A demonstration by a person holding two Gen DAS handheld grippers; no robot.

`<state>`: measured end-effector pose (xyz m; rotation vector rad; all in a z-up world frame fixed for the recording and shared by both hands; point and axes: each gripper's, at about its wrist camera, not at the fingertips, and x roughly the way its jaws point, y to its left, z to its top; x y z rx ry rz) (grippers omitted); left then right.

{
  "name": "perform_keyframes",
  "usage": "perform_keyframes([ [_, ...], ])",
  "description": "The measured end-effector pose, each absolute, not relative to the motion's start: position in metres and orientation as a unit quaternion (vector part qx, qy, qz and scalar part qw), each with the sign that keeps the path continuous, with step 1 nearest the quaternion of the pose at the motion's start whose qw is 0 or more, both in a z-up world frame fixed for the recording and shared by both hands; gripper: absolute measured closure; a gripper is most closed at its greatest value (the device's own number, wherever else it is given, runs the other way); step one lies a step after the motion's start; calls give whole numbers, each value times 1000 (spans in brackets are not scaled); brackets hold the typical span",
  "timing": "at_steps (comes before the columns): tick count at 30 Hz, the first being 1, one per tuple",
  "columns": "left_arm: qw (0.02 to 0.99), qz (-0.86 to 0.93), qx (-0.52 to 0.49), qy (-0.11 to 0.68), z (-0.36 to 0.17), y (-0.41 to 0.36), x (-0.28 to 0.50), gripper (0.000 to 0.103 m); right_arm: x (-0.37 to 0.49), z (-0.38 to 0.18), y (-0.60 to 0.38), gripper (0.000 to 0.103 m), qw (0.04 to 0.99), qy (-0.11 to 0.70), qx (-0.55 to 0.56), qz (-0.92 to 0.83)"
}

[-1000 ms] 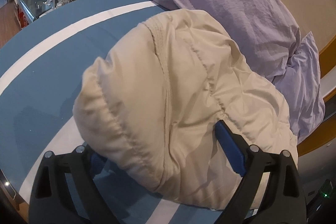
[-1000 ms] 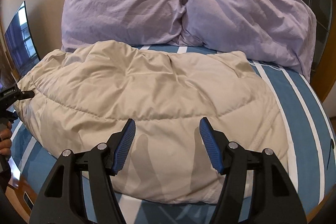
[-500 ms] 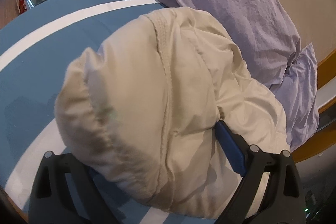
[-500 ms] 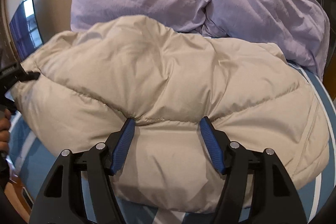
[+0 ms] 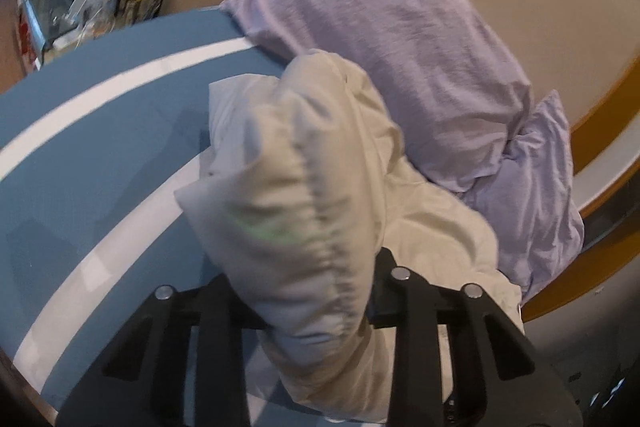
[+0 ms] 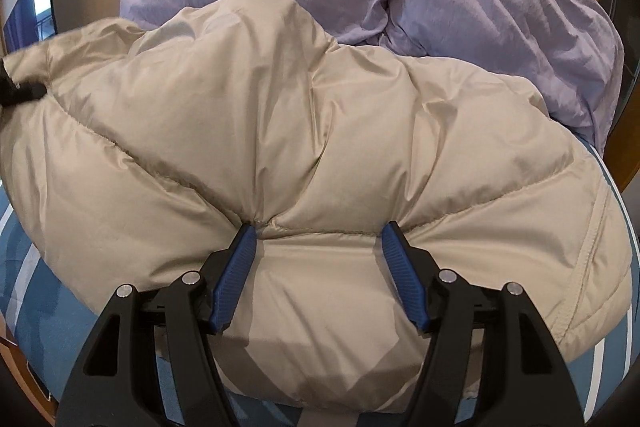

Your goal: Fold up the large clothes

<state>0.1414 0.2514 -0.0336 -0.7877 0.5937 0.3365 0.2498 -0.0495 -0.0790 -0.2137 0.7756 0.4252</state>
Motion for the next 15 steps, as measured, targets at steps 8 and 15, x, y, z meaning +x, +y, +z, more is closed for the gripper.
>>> perform_keyframes([
  [8,905,85,-342,239,25,201,146,74,254,-80,-50,36,896,380,-104,205],
  [15,932,3,-285,225,65,129,160,74,257,-81,-53,36,894,383,-98,211],
])
